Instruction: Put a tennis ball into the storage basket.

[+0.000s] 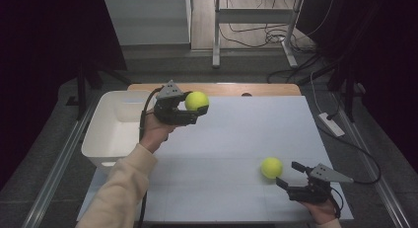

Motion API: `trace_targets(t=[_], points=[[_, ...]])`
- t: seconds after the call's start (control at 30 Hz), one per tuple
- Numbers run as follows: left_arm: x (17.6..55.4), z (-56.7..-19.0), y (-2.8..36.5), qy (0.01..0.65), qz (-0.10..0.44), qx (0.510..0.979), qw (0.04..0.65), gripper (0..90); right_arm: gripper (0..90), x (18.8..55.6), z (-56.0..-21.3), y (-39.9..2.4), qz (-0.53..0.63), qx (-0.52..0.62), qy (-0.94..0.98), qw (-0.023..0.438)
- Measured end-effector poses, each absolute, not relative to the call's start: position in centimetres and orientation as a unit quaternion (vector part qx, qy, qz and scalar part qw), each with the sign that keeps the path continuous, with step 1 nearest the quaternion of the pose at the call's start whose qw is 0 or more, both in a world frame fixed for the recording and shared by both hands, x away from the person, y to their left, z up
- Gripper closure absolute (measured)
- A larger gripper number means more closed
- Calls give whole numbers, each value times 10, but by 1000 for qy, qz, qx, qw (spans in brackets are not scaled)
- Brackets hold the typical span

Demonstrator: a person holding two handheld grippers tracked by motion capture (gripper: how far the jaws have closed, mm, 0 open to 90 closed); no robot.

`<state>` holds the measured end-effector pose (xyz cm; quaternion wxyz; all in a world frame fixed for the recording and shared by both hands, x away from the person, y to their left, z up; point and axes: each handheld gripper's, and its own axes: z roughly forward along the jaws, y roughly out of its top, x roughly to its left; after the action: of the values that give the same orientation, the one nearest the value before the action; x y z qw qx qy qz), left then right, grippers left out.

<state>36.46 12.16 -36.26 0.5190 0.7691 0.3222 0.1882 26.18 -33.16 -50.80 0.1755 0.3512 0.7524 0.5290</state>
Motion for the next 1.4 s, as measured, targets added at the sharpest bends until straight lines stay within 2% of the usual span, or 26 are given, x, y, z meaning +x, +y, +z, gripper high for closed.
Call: trace_targets(t=[1.4], points=[[372,-363,177,376,216,744,508,267,102,262,-508,-332,528,351,753,178]])
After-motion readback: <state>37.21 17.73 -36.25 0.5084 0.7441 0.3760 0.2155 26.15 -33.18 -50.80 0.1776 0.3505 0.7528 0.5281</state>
